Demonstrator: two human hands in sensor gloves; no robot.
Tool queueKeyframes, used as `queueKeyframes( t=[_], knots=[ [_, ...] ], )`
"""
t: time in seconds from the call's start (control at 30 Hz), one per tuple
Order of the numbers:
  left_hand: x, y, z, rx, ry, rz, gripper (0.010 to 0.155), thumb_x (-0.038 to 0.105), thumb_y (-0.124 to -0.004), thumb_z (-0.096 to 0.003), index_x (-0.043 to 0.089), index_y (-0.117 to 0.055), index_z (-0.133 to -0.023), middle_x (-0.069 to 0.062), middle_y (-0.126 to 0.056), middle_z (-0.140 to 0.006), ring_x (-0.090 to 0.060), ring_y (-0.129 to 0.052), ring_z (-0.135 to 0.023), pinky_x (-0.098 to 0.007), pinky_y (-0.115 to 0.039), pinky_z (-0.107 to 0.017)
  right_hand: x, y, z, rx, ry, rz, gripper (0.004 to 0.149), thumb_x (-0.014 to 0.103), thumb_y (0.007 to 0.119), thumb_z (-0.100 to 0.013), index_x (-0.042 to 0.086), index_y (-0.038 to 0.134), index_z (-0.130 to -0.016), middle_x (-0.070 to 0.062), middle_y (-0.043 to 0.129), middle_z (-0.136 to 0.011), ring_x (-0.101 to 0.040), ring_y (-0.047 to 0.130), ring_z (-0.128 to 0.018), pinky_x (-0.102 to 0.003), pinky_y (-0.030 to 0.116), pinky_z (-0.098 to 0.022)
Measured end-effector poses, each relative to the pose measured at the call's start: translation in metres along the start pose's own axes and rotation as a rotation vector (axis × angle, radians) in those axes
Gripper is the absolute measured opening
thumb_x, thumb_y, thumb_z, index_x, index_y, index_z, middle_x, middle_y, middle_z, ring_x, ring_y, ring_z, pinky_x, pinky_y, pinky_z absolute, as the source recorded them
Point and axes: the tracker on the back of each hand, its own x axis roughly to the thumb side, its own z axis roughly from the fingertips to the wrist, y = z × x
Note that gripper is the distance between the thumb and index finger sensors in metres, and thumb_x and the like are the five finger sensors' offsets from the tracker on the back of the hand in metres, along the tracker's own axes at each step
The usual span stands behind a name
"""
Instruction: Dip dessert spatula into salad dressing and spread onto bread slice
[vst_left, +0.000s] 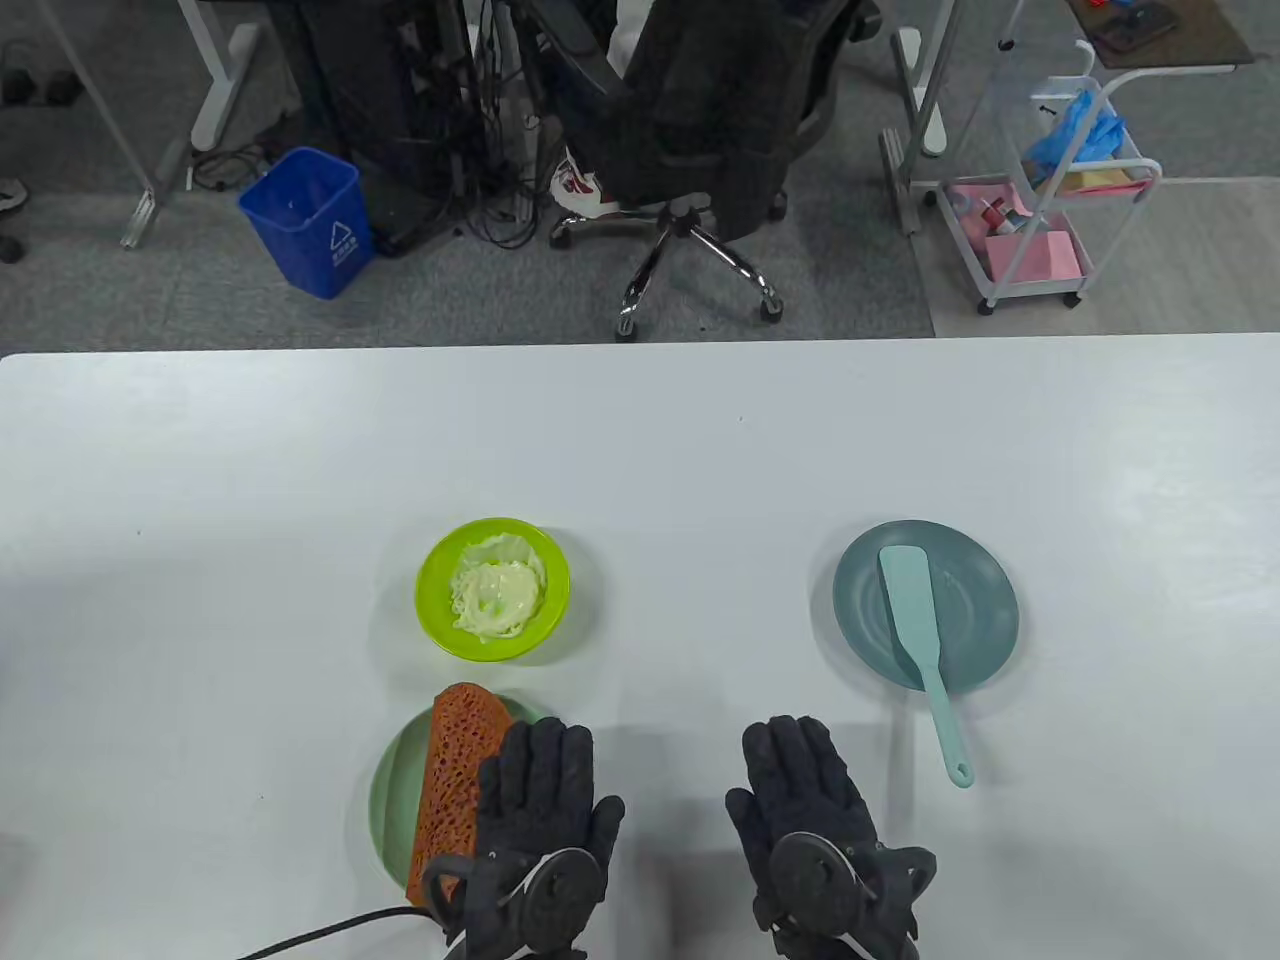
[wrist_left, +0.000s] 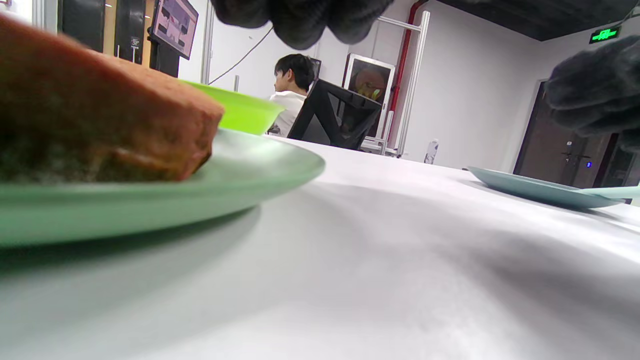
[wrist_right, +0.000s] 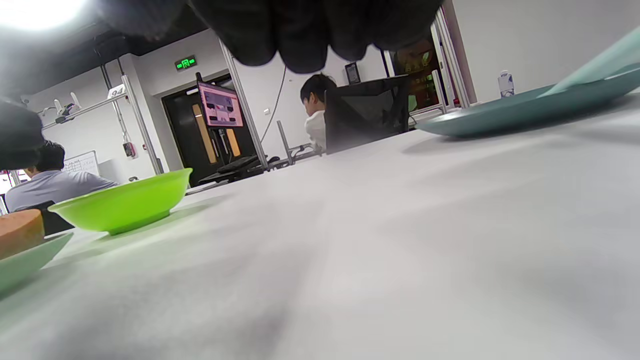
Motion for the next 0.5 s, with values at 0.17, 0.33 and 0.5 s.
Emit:
queueKeyframes(
  t=[0.17,0.33,0.5],
  knots=[
    [0.0004,-0.0005,-0.0004,-0.006,0.0,-0.004,0.071,0.052,-0.044,-0.0615,0.009,-0.045,-0.118,-0.024,-0.043,-0.119,-0.054,-0.046,-0.108,-0.065,-0.041,-0.073,-0.0008,0.0002,-0.0001,-0.001,0.004,-0.002,0.06,0.057,0.059,-0.051,0.034,0.055,-0.106,-0.002,0.054,-0.114,-0.032,0.054,-0.11,-0.045,0.057,-0.079],
    [0.0005,-0.0006,-0.0004,-0.001,-0.001,-0.002,0.071,0.052,-0.044,-0.0616,0.009,-0.046,-0.118,-0.025,-0.044,-0.119,-0.054,-0.046,-0.108,-0.065,-0.041,-0.073,-0.0012,0.0,-0.0002,0.0,0.004,-0.004,0.061,0.057,0.059,-0.05,0.034,0.055,-0.106,-0.001,0.054,-0.114,-0.032,0.054,-0.11,-0.045,0.056,-0.079],
    [0.0003,-0.0006,-0.0012,-0.008,0.004,-0.003,0.07,0.052,-0.044,-0.0616,0.009,-0.046,-0.118,-0.024,-0.044,-0.119,-0.054,-0.046,-0.108,-0.065,-0.041,-0.073,-0.002,0.0005,-0.0011,0.009,0.01,-0.008,0.061,0.057,0.059,-0.051,0.034,0.054,-0.107,-0.001,0.054,-0.114,-0.032,0.053,-0.11,-0.045,0.056,-0.079]
  ],
)
